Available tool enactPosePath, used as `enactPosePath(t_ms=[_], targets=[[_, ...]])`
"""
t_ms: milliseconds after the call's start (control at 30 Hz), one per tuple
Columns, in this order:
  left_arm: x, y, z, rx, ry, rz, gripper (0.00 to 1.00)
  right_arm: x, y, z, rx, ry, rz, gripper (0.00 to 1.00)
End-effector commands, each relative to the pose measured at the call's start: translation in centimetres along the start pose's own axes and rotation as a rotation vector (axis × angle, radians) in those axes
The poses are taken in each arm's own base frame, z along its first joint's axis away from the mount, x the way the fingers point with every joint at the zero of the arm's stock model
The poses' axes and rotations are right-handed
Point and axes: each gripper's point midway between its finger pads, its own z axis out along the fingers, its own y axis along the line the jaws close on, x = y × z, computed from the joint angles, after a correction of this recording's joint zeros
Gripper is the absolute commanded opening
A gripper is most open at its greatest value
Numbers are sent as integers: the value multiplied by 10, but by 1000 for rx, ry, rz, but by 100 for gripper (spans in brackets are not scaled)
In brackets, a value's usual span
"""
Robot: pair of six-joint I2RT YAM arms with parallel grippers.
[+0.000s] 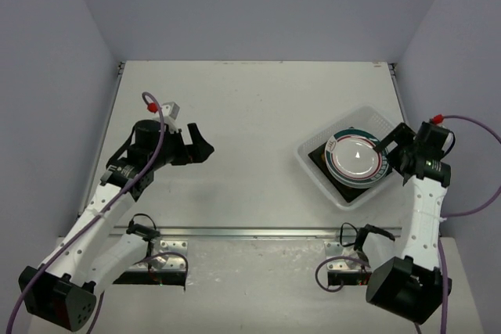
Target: Place the plates into the plastic bin on the countertop
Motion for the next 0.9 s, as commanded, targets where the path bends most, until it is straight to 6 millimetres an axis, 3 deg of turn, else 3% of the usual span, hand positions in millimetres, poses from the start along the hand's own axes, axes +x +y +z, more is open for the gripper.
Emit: enactPosePath(t_ms=[0,67,133,233,333,367,433,500,633,700,867], targets=[[-24,-8,1,1,-65,5,100,-10,3,5,107,56,-166,94],[-34,-9,2,-10,-82,-4,100,-15,12,1,132,46,-246,94],[-48,-3,1,-69,-119,-9,100,-22,39,-10,11,-1,-282,96],[-92,14,-13,-243,-243,-15,100,-19,98,-42,-252,-46,-390,99],[-128,25,-36,-368,-352,14,100,-7,132,-79,-422,-78,-531,99],[-131,26,-39,-376,-361,31,100,-5,134,-83,-437,-84,-555,99],[-149,32,-62,-444,-444,86,100,-2,136,-109,-479,-139,-618,99],[-152,37,-81,-483,-500,108,100,-10,119,-135,-458,-200,-632,99],[-148,34,-114,-469,-602,137,100,-26,92,-178,-419,-315,-643,99],[-137,32,-122,-436,-614,158,100,-31,73,-192,-371,-359,-628,99],[-132,29,-168,-404,-714,165,100,-43,38,-225,-328,-502,-587,99]])
